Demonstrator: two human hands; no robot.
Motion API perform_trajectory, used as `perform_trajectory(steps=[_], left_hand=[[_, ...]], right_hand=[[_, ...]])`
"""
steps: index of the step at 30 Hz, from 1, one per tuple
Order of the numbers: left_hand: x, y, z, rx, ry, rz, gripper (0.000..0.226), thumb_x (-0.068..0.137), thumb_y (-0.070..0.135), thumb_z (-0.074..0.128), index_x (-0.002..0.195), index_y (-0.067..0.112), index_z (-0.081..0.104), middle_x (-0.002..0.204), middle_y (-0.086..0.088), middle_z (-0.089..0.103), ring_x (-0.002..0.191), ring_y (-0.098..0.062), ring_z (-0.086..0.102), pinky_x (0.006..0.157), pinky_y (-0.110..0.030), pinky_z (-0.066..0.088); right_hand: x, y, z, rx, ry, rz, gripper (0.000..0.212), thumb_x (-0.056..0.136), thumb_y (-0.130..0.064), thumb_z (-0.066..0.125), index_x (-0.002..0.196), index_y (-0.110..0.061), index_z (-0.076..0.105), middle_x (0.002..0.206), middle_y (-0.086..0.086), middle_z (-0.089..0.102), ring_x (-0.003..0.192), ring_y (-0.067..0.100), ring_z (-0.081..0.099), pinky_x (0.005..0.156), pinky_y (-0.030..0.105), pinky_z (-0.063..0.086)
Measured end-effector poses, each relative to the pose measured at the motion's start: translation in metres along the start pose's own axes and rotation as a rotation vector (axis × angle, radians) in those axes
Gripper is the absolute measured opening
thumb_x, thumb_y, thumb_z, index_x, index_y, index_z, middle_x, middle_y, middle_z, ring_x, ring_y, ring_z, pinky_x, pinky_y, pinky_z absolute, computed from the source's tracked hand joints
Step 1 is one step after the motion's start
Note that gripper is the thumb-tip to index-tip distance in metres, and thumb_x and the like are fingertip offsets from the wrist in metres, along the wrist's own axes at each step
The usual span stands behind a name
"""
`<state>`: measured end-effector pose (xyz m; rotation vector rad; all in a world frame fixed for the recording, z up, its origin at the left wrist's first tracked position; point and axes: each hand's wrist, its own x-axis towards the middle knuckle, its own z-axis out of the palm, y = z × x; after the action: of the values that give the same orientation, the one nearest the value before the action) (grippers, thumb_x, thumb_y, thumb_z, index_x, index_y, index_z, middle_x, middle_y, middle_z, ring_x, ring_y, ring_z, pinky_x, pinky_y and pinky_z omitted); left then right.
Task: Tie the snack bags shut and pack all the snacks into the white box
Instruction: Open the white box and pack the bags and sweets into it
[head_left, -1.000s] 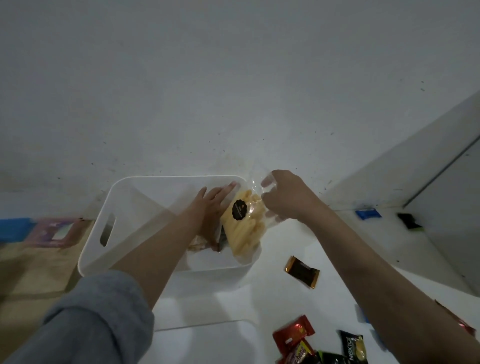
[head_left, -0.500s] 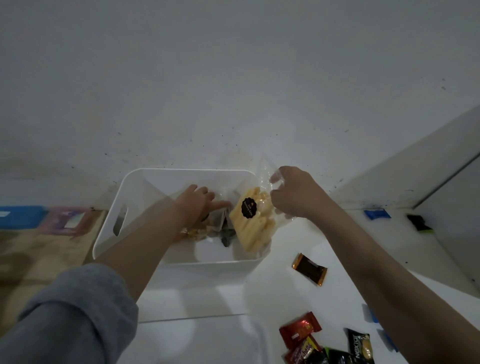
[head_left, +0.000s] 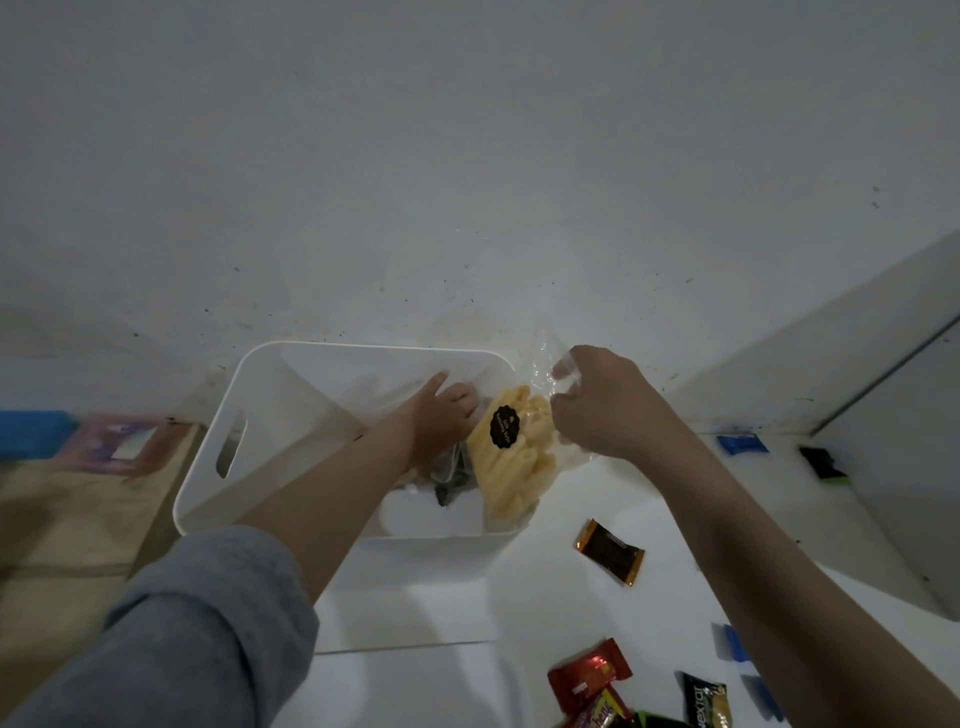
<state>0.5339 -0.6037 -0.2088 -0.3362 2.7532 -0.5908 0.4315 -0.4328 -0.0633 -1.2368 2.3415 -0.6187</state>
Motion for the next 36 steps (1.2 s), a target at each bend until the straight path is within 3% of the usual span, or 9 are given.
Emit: perform_trajectory(steps=[4,7,17,24,27,29,31,33,36], left_hand=[[0.005,0.004,0.007,-0.052,0.063,-0.042,0.068,0.087,0.042,0.058,0.14,0.008,0.032,0.145,-0.008,0.034,0.134,-0.026,0.031,0.111,-0.047,0.025],[0.009,0.003,0.007,-0.002,0.021,0.011,0.075,0.088,0.042,0.058,0.147,0.012,0.022,0.154,-0.001,0.025,0.144,-0.022,0.018,0.116,-0.051,0.017],[-0.012,-0.021,0.0,-0.031,-0.127,-0.009,0.059,0.083,0.034,0.064,0.136,0.041,0.037,0.147,-0.003,0.028,0.14,-0.026,0.018,0.116,-0.055,0.008],[-0.02,-0.027,0.007,0.012,-0.147,-0.015,0.062,0.083,0.029,0.064,0.137,0.045,0.037,0.15,-0.003,0.02,0.143,-0.024,0.012,0.117,-0.053,0.003],[-0.024,-0.027,0.013,-0.01,-0.063,-0.042,0.058,0.082,0.03,0.065,0.133,0.045,0.043,0.149,-0.002,0.025,0.141,-0.023,0.017,0.117,-0.052,0.003],[-0.028,-0.026,0.02,-0.018,0.032,-0.079,0.055,0.081,0.03,0.065,0.132,0.039,0.047,0.146,-0.002,0.032,0.139,-0.024,0.025,0.116,-0.051,0.008],[-0.031,-0.026,0.028,-0.028,0.151,-0.174,0.058,0.07,0.028,0.07,0.126,0.027,0.055,0.135,-0.004,0.048,0.128,-0.026,0.042,0.11,-0.051,0.026],[-0.035,-0.024,0.035,-0.059,0.272,-0.329,0.058,0.051,0.027,0.076,0.106,0.017,0.061,0.109,-0.006,0.062,0.1,-0.027,0.06,0.088,-0.046,0.048],[-0.041,-0.011,0.039,-0.135,0.424,-0.609,0.043,0.052,0.021,0.064,0.091,0.008,0.051,0.091,-0.012,0.058,0.074,-0.029,0.057,0.061,-0.035,0.05]], right_hand=[[-0.002,0.005,-0.001,0.038,0.006,0.005,0.033,0.079,-0.009,0.047,0.111,-0.017,0.053,0.093,0.008,0.065,0.081,0.027,0.07,0.072,0.043,0.06],[-0.003,0.008,-0.002,0.05,0.01,0.01,0.032,0.08,-0.009,0.047,0.11,-0.019,0.052,0.093,0.006,0.064,0.081,0.026,0.07,0.072,0.045,0.06],[-0.004,0.0,0.002,0.084,0.038,0.037,0.037,0.079,-0.007,0.046,0.115,-0.008,0.05,0.099,0.013,0.063,0.088,0.033,0.068,0.078,0.046,0.056],[0.019,-0.025,0.029,0.058,0.094,0.012,0.023,0.076,0.0,0.05,0.097,-0.007,0.04,0.079,0.004,0.047,0.062,0.015,0.045,0.049,0.026,0.037],[0.042,-0.03,0.054,0.037,0.058,0.021,0.03,0.078,-0.003,0.055,0.103,-0.007,0.039,0.088,0.008,0.05,0.07,0.019,0.051,0.048,0.026,0.037],[0.056,-0.03,0.072,0.059,-0.007,0.03,0.041,0.081,-0.01,0.06,0.116,-0.003,0.039,0.101,0.011,0.052,0.085,0.026,0.055,0.058,0.03,0.042],[0.067,-0.026,0.088,0.098,-0.083,0.032,0.055,0.083,-0.013,0.06,0.129,0.001,0.034,0.116,0.014,0.053,0.101,0.028,0.056,0.068,0.031,0.045],[0.073,-0.023,0.098,0.124,-0.116,0.028,0.062,0.085,-0.015,0.056,0.137,0.001,0.027,0.121,0.015,0.051,0.107,0.029,0.055,0.075,0.033,0.048],[0.077,-0.016,0.105,0.118,-0.078,-0.007,0.059,0.086,-0.022,0.055,0.134,-0.002,0.028,0.101,0.006,0.05,0.094,0.027,0.057,0.073,0.036,0.051]])
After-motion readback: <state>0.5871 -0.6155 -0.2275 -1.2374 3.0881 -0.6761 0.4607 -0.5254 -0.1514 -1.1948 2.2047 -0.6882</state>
